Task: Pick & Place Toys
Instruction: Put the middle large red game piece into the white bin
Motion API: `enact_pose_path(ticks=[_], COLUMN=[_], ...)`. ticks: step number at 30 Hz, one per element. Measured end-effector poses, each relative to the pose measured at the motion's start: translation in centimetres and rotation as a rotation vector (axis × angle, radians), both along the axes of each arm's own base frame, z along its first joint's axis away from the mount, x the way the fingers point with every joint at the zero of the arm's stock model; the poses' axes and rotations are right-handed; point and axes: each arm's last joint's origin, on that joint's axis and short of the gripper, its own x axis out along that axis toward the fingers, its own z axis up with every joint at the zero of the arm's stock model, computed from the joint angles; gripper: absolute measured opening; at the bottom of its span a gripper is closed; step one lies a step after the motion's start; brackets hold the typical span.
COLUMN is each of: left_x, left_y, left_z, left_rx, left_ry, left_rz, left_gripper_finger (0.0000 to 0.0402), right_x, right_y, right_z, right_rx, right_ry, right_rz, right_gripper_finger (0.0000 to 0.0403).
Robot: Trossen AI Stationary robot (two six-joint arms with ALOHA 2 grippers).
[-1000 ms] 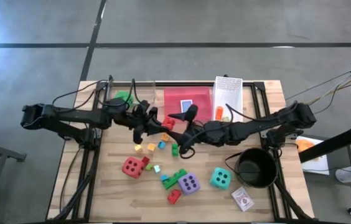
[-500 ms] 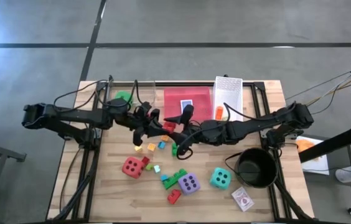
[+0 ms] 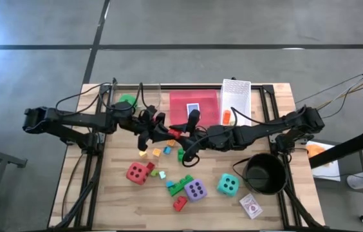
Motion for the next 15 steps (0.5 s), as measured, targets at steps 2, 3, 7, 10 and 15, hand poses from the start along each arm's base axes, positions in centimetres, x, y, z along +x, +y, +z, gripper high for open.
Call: enact_pose_path(ticks=[2, 3, 7, 10, 15], left_x=[-0.02, -0.02, -0.03, -0.04, -0.06], left_y=[-0.01, -0.01, -0.02, -0.02, 0.00], left_z=[-0.09, -0.15, -0.32, -0.45, -0.83], left_rx=[-0.001, -0.001, -0.003, -0.003, 0.003], left_ry=[0.012, 0.018, 0.041, 0.054, 0.092], left_rz=[-0.003, -0.003, -0.005, -0.006, -0.007], left_gripper_finger=[0.0064, 0.0073, 0.0116, 0.0155, 0.0222], right_x=[-0.01, -0.01, -0.03, -0.04, -0.18], right_y=[0.00, 0.00, -0.01, -0.01, 0.01], right_z=[-0.04, -0.06, -0.18, -0.26, -0.67], right_rx=[-0.003, -0.007, -0.010, 0.002, 0.017], right_ry=[0.005, 0.008, 0.021, 0.025, 0.067], right_rz=[0.000, 0.000, -0.001, -0.003, -0.008], right_gripper_finger=[0.0129, 0.0129, 0.0129, 0.0129, 0.0129])
